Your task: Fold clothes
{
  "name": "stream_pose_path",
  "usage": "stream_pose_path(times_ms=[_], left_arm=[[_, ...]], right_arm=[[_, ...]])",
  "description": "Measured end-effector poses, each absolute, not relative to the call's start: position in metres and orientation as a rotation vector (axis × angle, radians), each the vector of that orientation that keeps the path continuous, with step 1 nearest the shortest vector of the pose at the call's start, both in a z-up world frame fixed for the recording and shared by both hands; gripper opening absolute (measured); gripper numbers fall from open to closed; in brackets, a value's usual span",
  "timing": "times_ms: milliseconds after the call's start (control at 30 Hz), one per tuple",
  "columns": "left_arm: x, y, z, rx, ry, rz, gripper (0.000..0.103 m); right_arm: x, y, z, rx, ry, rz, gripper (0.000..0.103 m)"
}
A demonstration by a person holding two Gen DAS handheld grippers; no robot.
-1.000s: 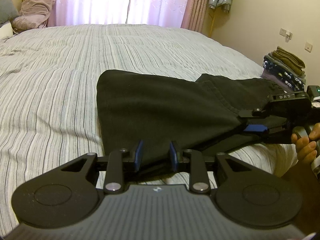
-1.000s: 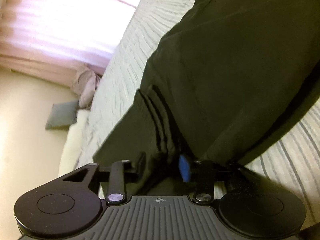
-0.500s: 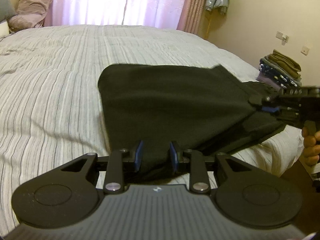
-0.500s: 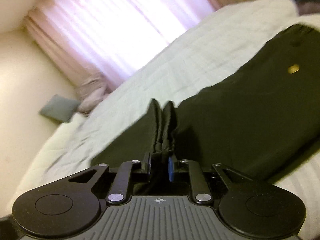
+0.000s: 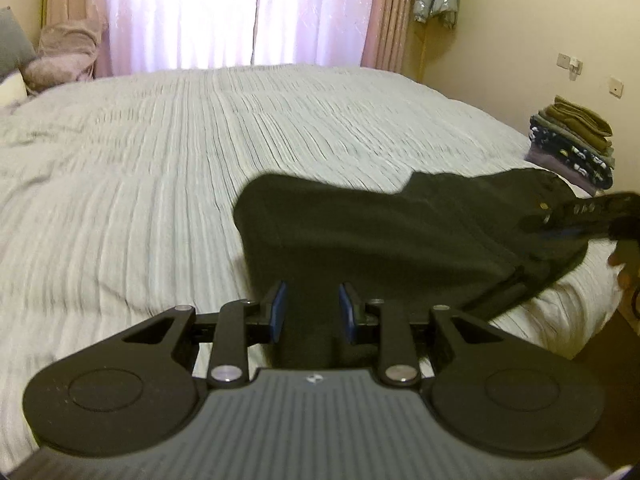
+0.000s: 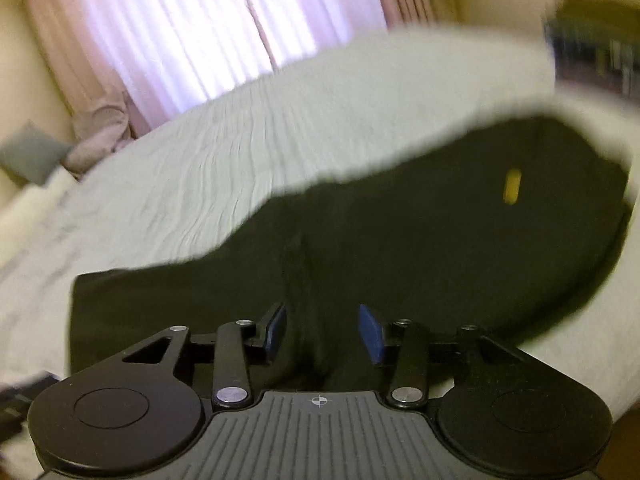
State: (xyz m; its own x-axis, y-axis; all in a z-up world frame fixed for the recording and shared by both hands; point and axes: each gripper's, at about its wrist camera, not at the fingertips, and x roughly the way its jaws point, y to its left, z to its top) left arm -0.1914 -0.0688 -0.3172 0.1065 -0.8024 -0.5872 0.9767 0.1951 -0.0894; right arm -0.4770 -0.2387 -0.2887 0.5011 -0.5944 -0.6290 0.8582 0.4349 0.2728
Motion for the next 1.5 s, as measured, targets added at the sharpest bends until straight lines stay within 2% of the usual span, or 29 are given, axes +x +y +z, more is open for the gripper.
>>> stream_pose_path(times_ms=[100,200,400,533,700,833,900,1067,1333,1500], left_arm=[[-0.184,-0.089,-0.312,0.398,0.535,-1.352,0.023],[-0.170,-0.109,-0.309,0.398,0.513,-1.348,0.017],[-0.154,-0.161,-0.336,0.502,0.545,-1.391,0.006],[-0.136,-0.192,-0.370,0.543,0.658,-1.348,0.004],[-0.134,-0.199,-0.363,0.534,0.688,-1.330,0.003],[-0.135,-0.191,-0.338,0.449,0.635,-1.367,0.003],[-0.138,-0.199,-0.345,0.493,0.624,-1.365,0.003],[-0.143,-0.218,-0.376,0.535,0.618,-1.327,0.003],[-0.137,-0.167,-0.338,0.448,0.595,-1.287,0.003],[-0.158,-0.108,-0.320,0.435,0.626,-1.288,0.003]], right_arm=[[-0.453,-0.240,-0.276,0.565,0.429,-0.825,0.044],[-0.411,-0.239,-0.277,0.521,0.464,-0.712,0.044],[-0.344,-0.252,-0.333,0.420,0.655,-0.735,0.044],[-0.342,-0.271,-0.355,0.411,0.704,-0.739,0.044],[-0.339,-0.278,-0.364,0.397,0.727,-0.739,0.044],[-0.355,-0.284,-0.338,0.465,0.644,-0.762,0.044],[-0.359,-0.290,-0.325,0.441,0.613,-0.781,0.044],[-0.354,-0.305,-0.352,0.384,0.690,-0.778,0.044],[-0.391,-0.315,-0.332,0.500,0.591,-0.871,0.042],[-0.432,-0.273,-0.307,0.506,0.522,-0.786,0.042]])
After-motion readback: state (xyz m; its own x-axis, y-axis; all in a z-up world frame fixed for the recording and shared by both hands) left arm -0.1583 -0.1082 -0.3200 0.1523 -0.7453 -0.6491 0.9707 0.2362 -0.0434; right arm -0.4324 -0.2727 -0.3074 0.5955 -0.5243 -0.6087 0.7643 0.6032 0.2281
